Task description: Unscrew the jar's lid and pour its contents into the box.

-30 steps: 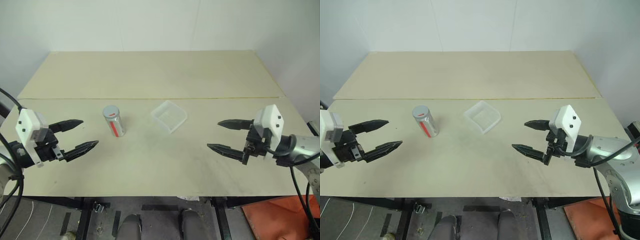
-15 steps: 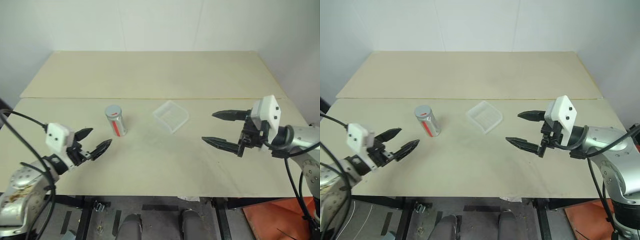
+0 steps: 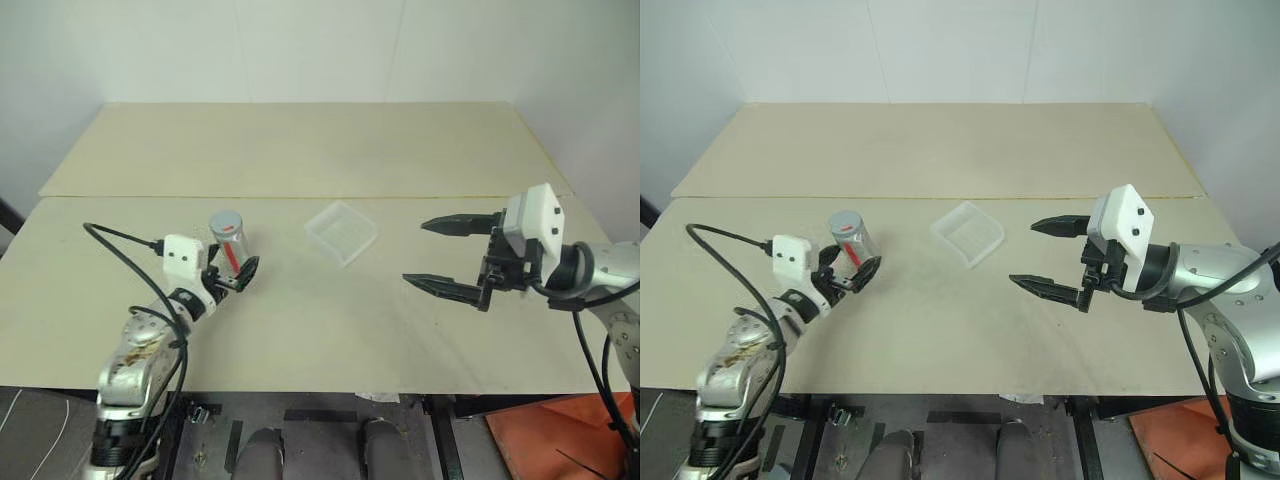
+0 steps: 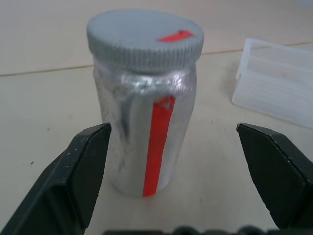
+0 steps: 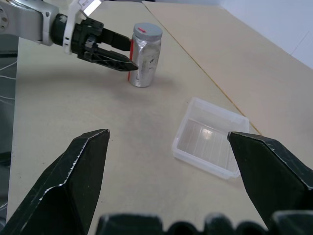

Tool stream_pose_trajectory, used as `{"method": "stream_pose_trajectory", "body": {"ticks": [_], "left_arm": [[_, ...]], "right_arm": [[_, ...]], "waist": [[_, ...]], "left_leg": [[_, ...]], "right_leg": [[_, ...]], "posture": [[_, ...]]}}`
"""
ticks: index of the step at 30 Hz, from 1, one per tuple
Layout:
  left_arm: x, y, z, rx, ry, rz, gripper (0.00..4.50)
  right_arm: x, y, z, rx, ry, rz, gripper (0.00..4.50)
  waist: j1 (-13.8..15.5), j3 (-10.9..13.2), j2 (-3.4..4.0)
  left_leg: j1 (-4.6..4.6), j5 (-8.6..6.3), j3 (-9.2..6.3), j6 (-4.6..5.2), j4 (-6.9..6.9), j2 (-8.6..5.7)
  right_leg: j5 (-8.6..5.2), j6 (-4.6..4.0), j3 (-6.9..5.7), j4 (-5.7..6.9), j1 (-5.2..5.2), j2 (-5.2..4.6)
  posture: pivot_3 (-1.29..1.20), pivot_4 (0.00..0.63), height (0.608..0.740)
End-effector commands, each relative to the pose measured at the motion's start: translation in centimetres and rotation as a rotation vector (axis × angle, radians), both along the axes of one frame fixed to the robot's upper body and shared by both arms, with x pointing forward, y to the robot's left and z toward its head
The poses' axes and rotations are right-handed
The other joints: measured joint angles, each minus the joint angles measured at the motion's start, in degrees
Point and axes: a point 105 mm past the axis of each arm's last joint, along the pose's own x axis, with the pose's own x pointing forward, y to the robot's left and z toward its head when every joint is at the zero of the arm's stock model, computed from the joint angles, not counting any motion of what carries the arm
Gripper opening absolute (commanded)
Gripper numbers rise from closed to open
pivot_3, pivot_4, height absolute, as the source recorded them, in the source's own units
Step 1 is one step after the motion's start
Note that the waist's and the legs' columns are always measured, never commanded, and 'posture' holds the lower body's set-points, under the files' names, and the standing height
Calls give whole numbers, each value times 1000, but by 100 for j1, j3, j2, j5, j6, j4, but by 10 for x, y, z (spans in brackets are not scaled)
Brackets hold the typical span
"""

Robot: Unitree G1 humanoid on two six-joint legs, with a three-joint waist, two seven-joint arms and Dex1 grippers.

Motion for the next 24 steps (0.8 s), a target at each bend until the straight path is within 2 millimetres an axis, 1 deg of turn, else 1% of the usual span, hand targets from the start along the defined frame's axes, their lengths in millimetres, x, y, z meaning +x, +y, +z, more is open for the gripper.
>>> {"method": "stream_pose_trajectory", "body": {"ticks": [1, 9, 17, 24], "left_arm": [[5, 0, 9, 21, -78, 85, 4478], [8, -12, 11, 18, -146, 157, 4478], [12, -12, 13, 36, -195, 250, 4478], [16, -13, 12, 28, -200, 271, 4478]], "right_arm": [[-8, 1, 14, -18, -81, 14, 4500], [-13, -3, 17, -38, -93, 3, 4500], [-16, -4, 17, -50, -88, -3, 4500], [-16, -4, 17, -54, -87, -10, 4500]], "waist": [[-5, 0, 0], [38, -1, -1], [110, -1, -2], [115, -1, -2]], "left_leg": [[0, 0, 0, 0, 0, 0], [2, 0, 0, 0, 2, -1], [5, 0, 0, 0, 3, -2], [6, 0, -1, -1, 4, -3]], "right_leg": [[0, 0, 0, 0, 0, 0], [1, 1, 0, -2, 4, 0], [2, 4, 0, -6, 13, 0], [4, 7, -1, -13, 17, -1]], "posture": [[0, 150, 740], [0, 150, 740], [0, 150, 740], [0, 150, 740]]}}
